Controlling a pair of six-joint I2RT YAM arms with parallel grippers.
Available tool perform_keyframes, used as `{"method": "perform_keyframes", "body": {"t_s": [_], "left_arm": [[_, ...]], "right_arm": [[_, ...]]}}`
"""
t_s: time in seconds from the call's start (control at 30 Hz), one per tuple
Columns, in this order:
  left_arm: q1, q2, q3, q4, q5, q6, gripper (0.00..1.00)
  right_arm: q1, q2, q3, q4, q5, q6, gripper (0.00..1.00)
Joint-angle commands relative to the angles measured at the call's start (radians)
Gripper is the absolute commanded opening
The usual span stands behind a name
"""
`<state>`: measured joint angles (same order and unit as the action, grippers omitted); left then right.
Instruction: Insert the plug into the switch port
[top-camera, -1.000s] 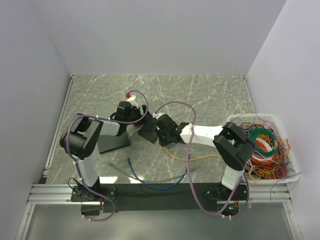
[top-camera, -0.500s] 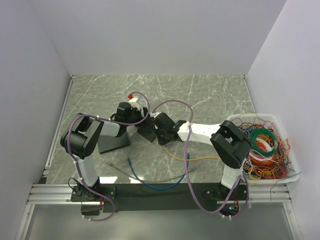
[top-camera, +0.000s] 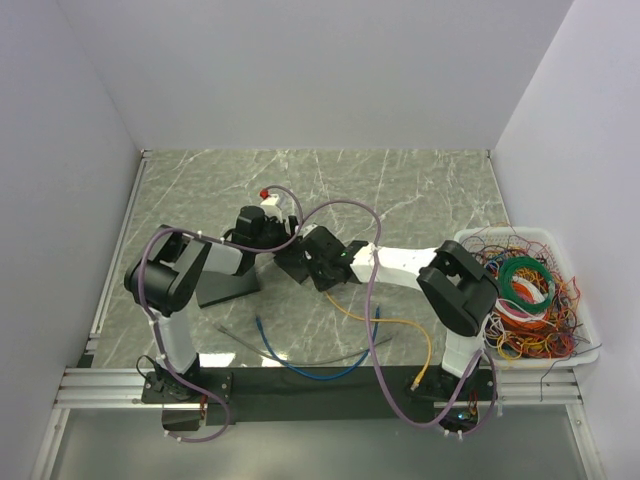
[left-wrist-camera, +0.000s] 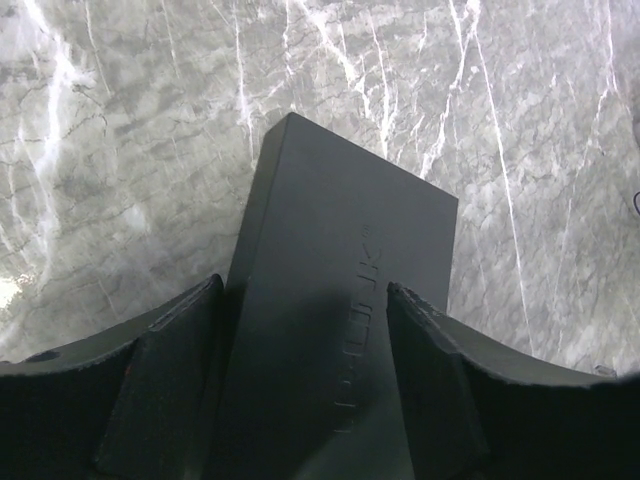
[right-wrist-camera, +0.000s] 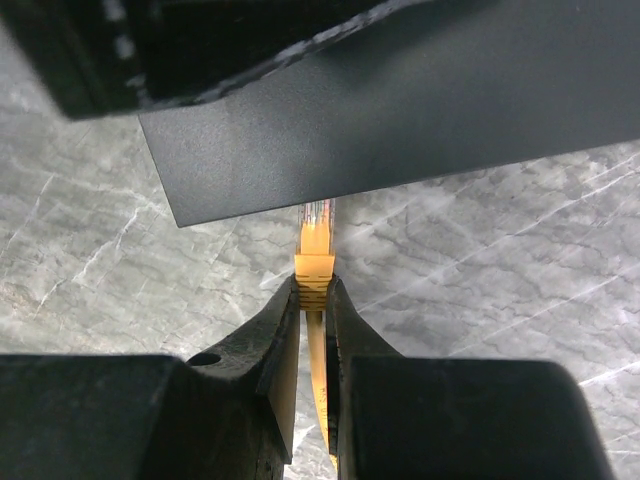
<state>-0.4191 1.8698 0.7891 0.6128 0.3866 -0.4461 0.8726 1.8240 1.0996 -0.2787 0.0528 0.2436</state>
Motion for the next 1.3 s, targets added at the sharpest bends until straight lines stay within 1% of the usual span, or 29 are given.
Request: {"method": "perform_keyframes", "body": {"t_s": [0.0,0.07,0.2,0.27,0.4,0.8,0.97,1.27], "left_arm": [[-0.018,0.034,-0.031,-0.024,0.026,0.014,0.71],[-0.018,0.040,-0.033,-0.024,0.028,0.017,0.69],[-0.020,0.046,-0.036,-0.018,0.038,0.018,0.61],[-0.020,0.048,-0.039,-0.015,0.040,0.017,0.59],[-0.023,0.055,-0.057,0.011,0.057,0.006,0.53],[-0.030,0.100,-0.093,0.108,0.132,0.007,0.48],[-0.032,0.115,-0.074,0.078,0.124,0.010,0.45],[-0.035,0.138,-0.065,0.074,0.124,0.009,0.39]], "right_arm": [[0.017,-0.002,0.052,0.033,0.025,-0.015,0.00],[0.017,-0.002,0.055,0.030,0.033,-0.018,0.00],[0.017,-0.002,0.065,0.030,0.053,-0.029,0.00],[0.017,0.004,0.072,0.027,0.067,-0.030,0.00],[0.016,0.021,0.091,0.032,0.071,-0.032,0.00],[0.009,0.057,0.166,0.026,0.131,-0.067,0.00],[0.003,0.070,0.193,0.016,0.140,-0.076,0.00],[-0.003,0.107,0.238,0.009,0.142,-0.081,0.00]]}}
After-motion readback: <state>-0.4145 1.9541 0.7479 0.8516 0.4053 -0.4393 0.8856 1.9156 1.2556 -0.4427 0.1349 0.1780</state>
